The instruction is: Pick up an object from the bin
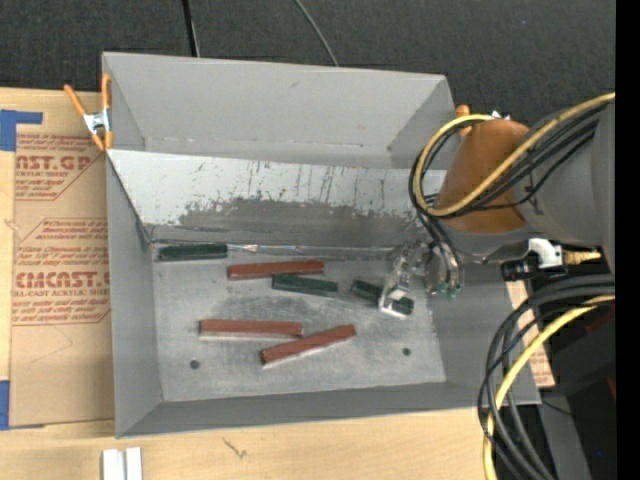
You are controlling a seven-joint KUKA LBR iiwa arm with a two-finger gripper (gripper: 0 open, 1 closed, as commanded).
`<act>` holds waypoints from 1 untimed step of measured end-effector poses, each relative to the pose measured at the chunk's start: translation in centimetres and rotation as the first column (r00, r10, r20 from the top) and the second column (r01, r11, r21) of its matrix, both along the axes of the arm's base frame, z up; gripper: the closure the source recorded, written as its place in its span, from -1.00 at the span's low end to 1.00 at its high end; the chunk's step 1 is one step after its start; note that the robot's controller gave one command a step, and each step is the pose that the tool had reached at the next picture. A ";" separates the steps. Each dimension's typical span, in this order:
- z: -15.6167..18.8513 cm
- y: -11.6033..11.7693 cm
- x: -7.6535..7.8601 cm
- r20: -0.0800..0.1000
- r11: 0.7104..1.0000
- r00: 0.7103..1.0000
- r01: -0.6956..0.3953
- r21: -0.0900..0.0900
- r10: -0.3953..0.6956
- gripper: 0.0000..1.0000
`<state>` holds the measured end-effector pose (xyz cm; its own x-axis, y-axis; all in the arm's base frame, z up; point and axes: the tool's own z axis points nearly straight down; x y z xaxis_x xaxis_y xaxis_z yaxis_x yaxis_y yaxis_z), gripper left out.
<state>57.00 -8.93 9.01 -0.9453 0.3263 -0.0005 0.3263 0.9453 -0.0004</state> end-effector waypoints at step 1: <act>13.3 1.2 0.1 0.003 0.999 0.999 0.040 0.000 -0.040 1.00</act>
Offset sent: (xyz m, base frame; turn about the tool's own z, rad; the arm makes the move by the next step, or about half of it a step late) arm 0.0000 0.0000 0.0000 0.0000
